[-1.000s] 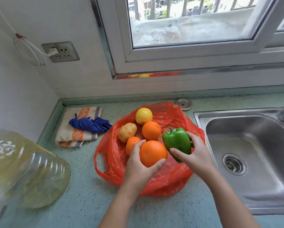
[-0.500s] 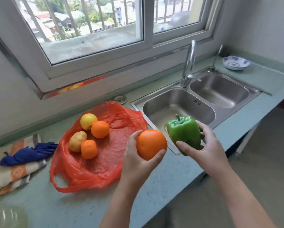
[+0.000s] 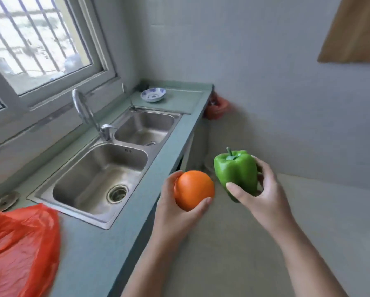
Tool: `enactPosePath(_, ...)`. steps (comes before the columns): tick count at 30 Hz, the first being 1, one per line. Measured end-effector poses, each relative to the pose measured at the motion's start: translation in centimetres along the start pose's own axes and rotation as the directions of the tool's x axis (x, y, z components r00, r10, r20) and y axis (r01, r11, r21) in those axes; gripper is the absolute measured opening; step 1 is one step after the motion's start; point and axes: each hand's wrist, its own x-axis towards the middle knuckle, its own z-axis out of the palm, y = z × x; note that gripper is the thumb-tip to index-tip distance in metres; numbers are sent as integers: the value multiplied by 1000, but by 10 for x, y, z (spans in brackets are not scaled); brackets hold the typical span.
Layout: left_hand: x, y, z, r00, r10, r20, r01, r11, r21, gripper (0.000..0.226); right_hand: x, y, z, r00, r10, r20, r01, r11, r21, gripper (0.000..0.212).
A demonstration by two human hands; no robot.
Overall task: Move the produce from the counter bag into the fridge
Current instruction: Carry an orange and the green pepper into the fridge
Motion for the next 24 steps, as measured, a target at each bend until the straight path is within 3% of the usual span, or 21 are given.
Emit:
enactPosePath(4, 8, 41, 110, 983, 70, 169, -68, 998, -16, 74, 15, 28, -107, 985, 31, -169, -37, 999, -36, 81)
enactPosePath(9, 2, 92, 253, 913, 163, 374, -146, 987, -72, 74, 20, 59, -249, 921, 52, -386, -89, 993, -79, 79)
enactPosePath(16, -32, 139, 397, 721, 276, 636, -217, 961, -171, 67, -21, 94, -383, 766, 118, -632, -204, 977, -65, 80)
enactPosePath(24, -69, 163, 525, 486, 321, 813, -178, 947, -267, 62, -64, 124, -480, 514, 181, -839, -341, 940, -7, 84)
